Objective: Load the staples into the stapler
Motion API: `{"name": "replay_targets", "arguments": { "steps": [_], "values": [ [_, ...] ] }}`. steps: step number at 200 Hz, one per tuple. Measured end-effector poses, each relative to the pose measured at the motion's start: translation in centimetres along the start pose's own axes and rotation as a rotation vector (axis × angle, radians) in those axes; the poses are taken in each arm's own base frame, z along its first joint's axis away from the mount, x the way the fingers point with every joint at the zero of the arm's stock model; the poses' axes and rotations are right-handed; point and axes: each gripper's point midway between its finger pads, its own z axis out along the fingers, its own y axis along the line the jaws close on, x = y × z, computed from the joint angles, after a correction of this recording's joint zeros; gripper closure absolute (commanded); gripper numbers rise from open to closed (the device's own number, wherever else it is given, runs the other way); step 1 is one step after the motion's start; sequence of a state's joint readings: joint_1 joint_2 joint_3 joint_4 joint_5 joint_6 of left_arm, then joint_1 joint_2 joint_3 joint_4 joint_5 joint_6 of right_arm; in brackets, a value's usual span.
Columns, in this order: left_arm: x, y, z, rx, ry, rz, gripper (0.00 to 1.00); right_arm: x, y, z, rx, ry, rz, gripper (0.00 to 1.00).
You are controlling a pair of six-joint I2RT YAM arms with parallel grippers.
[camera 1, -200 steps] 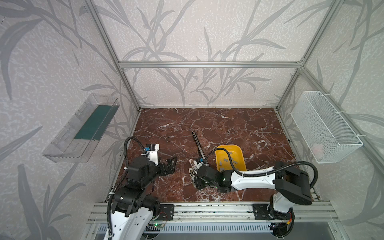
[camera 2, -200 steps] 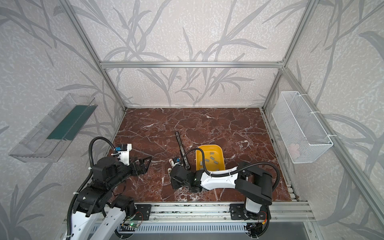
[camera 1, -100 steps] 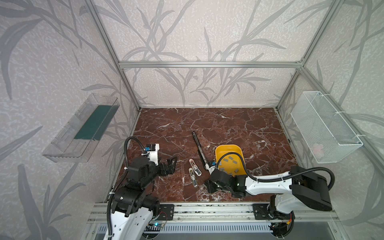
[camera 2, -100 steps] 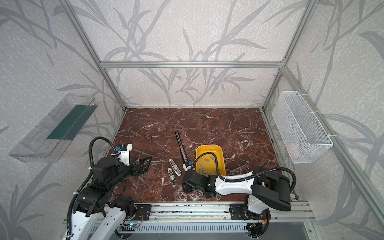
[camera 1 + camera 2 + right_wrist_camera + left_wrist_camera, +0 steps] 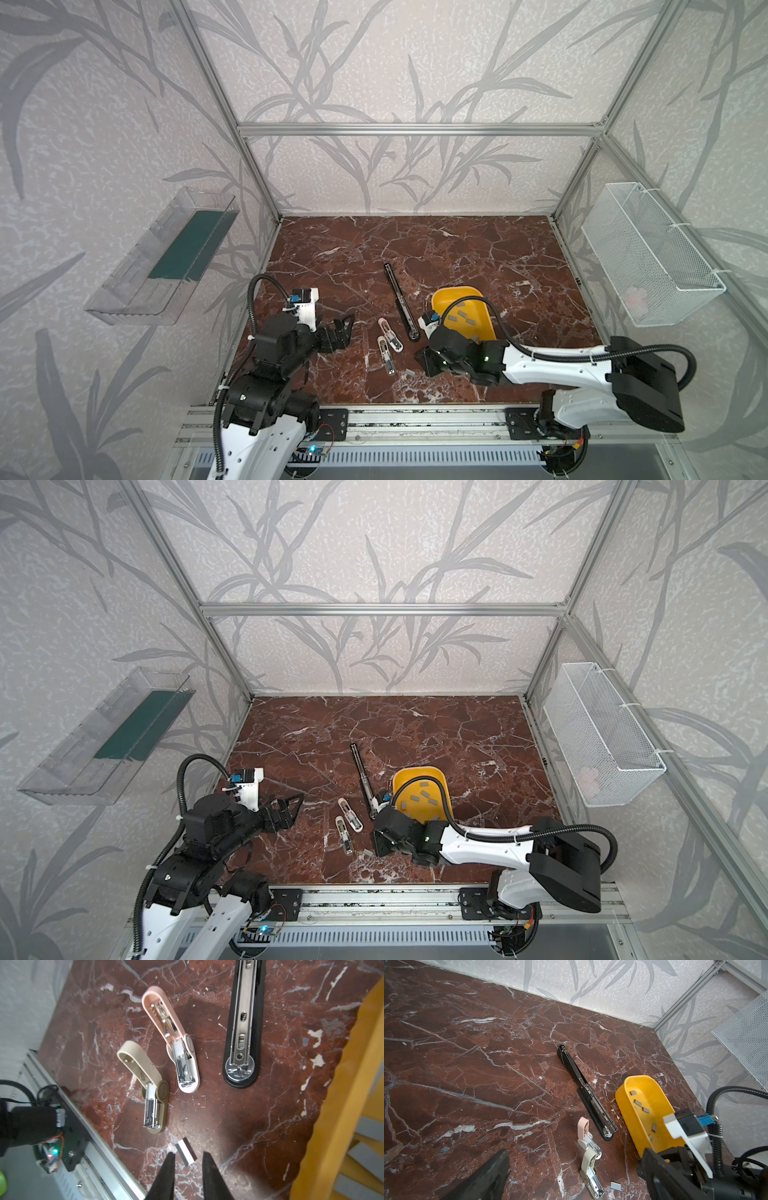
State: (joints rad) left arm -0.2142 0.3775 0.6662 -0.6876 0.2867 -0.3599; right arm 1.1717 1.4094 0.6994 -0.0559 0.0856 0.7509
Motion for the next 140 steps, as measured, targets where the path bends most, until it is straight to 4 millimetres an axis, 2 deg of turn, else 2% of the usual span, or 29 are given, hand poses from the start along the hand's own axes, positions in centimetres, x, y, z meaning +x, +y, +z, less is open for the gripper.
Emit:
{"name": "replay_targets", "arguments": {
  "steps": [47,101,140],
  "values": [
    [-0.1,-0.2,-0.3,0.011,-0.013,0.004,0.01,1.4,0.7,2.5,0.108,0.140,-0.185,0.73],
    [-0.2,-0.3,-0.4,0.016,-0.019,0.005,0.01,4.4,-1.2,4.0,0.186,0.271,-0.284,0.73],
    [-0.2,-0.3,-0.4,0.016,-0.019,0.005,0.01,4.1,-0.7,4.5,0.181,0.277,-0.299,0.75]
  ]
}}
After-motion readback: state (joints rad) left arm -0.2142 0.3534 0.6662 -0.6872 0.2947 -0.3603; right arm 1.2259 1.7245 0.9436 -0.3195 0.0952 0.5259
